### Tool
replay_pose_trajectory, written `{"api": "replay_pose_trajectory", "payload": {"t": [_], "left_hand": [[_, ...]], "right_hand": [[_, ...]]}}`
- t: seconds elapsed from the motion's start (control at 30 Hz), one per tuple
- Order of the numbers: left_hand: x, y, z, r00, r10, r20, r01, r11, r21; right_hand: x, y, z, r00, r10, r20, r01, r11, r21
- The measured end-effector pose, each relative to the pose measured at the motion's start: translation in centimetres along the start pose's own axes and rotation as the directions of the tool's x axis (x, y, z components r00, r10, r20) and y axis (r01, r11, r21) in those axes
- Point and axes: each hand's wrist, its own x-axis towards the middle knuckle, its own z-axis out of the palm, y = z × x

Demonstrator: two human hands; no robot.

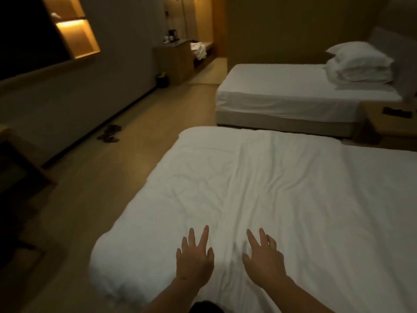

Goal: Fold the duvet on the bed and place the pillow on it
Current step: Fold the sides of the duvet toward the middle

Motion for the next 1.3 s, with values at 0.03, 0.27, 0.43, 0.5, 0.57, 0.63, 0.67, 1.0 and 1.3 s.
{"api": "replay_pose_trajectory", "payload": {"t": [0.03,0.27,0.43,0.5,0.57,0.63,0.67,1.0,1.3], "left_hand": [[-0.6,-2.1,-0.2,0.999,-0.035,0.004,0.035,0.999,-0.011],[-3.0,-18.4,-2.6,0.948,-0.317,0.015,0.305,0.897,-0.319],[-1.4,-35.8,1.1,0.902,-0.429,0.04,0.388,0.766,-0.513],[0.4,-43.2,3.9,0.864,-0.45,0.223,0.488,0.647,-0.585],[1.9,-48.3,3.8,0.827,-0.472,0.304,0.543,0.536,-0.646],[3.5,-51.7,2.7,0.778,-0.58,0.241,0.519,0.378,-0.766],[4.8,-53.6,2.5,0.756,-0.608,0.245,0.507,0.306,-0.806],[21.5,-65.8,13.3,0.834,-0.423,0.354,0.505,0.326,-0.799],[30.1,-69.1,16.1,0.819,-0.096,0.566,0.566,0.304,-0.766]], "right_hand": [[-0.3,-1.4,0.7,0.999,-0.017,0.028,0.017,1.0,-0.009],[1.0,-14.6,5.6,0.972,-0.191,0.137,0.197,0.98,-0.034],[4.8,-27.5,13.4,0.937,-0.271,0.221,0.276,0.961,0.01],[6.2,-32.8,17.5,0.915,-0.294,0.275,0.291,0.955,0.053],[8.3,-38.0,22.6,0.896,-0.315,0.312,0.303,0.949,0.089],[10.4,-42.6,27.5,0.882,-0.327,0.339,0.301,0.945,0.129],[11.5,-44.6,30.1,0.875,-0.344,0.342,0.311,0.939,0.149],[21.6,-49.3,46.2,0.849,-0.481,0.218,0.528,0.777,-0.343],[23.4,-47.5,49.2,0.839,-0.532,0.117,0.535,0.766,-0.356]]}}
